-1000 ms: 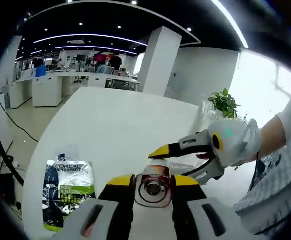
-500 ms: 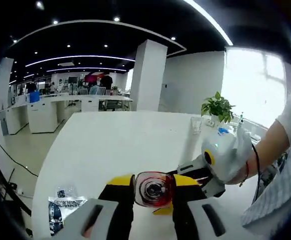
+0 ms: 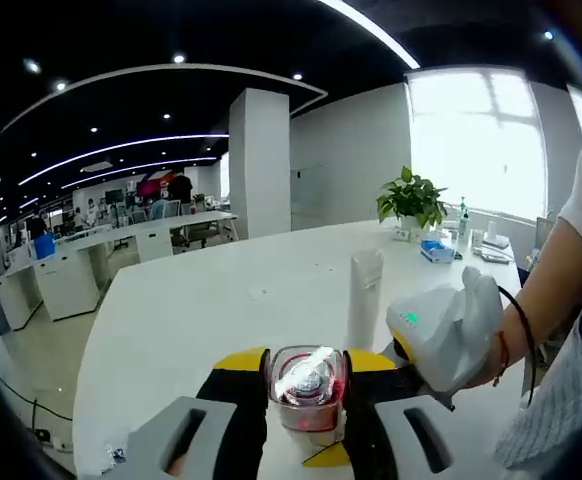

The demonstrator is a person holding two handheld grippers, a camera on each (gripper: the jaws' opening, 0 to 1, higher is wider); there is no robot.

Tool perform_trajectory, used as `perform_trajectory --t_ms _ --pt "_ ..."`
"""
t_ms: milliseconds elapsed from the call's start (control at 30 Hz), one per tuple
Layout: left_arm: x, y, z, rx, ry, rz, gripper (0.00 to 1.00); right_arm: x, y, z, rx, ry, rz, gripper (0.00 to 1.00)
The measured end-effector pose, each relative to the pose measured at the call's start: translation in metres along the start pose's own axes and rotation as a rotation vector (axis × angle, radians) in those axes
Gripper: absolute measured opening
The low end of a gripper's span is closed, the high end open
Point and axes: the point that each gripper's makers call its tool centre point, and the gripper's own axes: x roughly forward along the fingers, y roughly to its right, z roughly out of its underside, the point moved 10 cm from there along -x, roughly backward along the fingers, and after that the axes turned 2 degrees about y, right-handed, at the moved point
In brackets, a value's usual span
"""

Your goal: Arrange the skincare products in the storage area until every visible bottle or jar stands upright without overlapping.

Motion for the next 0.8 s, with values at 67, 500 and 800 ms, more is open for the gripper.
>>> perform_trajectory --t_ms 67,500,800 --pt "0.005 0.003 -0.002 0.001 0.001 0.006 0.27 0.0 -0.002 0.002 0.036 -0.008 -0.02 0.3" --pt "-0.007 0.003 0.004 -0.138 0.092 -0.027 0.36 0.0 -0.008 0.002 0.018 -0.017 0.002 0.3" --pt "-0.035 0.005 0.018 -0.198 0.12 -0.124 0.44 0.001 -0.008 0.002 0.028 -0.014 -0.005 0.3"
